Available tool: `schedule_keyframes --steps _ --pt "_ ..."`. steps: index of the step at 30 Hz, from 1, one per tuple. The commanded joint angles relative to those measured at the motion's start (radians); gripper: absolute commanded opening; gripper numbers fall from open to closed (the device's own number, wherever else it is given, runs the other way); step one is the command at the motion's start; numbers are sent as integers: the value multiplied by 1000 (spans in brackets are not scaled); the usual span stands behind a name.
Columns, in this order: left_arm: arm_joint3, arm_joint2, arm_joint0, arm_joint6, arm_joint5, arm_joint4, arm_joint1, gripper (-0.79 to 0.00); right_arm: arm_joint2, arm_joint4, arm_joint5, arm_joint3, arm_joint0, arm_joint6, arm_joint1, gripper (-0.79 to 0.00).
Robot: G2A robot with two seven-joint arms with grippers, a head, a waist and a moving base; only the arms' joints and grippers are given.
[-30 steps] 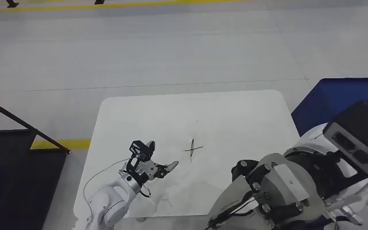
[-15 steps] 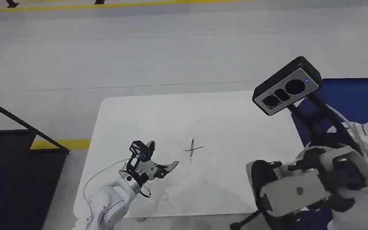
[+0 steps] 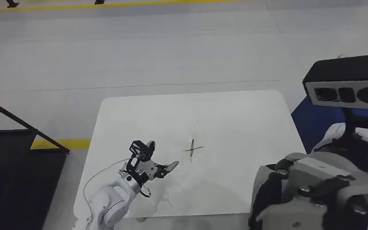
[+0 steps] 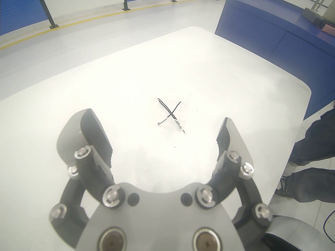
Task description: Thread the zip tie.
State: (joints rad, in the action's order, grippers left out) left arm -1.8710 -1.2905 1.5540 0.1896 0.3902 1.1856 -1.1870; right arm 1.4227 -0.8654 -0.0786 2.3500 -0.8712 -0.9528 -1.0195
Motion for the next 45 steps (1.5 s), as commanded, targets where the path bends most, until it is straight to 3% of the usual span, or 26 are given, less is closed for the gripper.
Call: schedule_keyframes --steps 1,4,10,15,19,29,32,35,41,45 --pt "0 0 0 0 0 0 0 0 19 63 -12 0 -48 5 4 -785" --pt "0 0 0 0 0 0 0 0 84 112 -62 -70 -122 -25 15 -785" --pt "0 0 0 0 0 0 0 0 283 185 -112 -350 -219 -263 46 -785" --pt "0 0 0 0 0 0 0 0 398 270 -123 -608 -213 -445 76 -785" --pt "0 0 0 0 0 0 0 0 386 315 -124 -752 -138 -538 94 -785" --pt "0 0 0 0 0 0 0 0 386 315 -124 -752 -138 -538 94 -785" --pt "-103 90 -51 134 -14 194 -2 0 386 315 -124 -752 -138 -538 94 -785" --pt "-130 213 -168 259 -74 313 -21 0 386 315 -124 -752 -138 -538 94 -785" --pt "44 448 -491 491 -117 337 -93 0 386 315 -124 -752 -138 -538 94 -785" --pt "44 448 -491 491 -117 337 -93 0 386 315 -124 -752 -138 -538 94 -785"
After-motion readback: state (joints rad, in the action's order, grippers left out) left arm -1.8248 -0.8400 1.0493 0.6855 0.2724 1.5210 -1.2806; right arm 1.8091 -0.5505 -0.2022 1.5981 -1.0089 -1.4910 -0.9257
